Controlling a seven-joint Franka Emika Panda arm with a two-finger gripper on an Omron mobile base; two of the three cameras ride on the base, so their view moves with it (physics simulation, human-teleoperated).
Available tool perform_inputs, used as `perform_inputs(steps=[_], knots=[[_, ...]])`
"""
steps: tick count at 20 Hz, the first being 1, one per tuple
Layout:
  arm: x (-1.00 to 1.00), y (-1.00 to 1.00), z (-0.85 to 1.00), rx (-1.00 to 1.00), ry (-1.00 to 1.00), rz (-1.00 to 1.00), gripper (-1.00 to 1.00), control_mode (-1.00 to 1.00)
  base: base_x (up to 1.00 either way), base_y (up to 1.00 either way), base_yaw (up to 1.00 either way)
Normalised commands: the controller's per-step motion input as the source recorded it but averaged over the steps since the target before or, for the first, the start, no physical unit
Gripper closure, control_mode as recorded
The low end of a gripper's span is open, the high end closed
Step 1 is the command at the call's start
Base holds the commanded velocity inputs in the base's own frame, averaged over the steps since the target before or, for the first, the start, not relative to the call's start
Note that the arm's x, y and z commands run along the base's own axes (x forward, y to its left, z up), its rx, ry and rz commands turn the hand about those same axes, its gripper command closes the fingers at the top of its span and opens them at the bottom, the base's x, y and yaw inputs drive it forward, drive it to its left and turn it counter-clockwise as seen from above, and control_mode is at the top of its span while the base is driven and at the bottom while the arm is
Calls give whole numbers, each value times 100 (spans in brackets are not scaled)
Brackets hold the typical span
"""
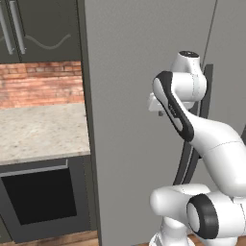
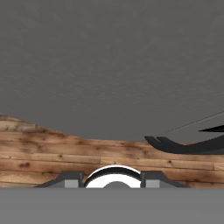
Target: Retrieve the sausage and cheese from the fridge and place them on the cutting board on the counter.
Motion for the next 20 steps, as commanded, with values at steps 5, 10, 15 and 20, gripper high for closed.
perform_inputs(steps=[5,10,15,20], knots=[[0,0,0,0,0,0,-100,100,0,0,0],[0,0,0,0,0,0,-100,100,0,0,0],[0,0,0,0,0,0,-100,100,0,0,0],[0,0,0,0,0,0,-100,100,0,0,0]])
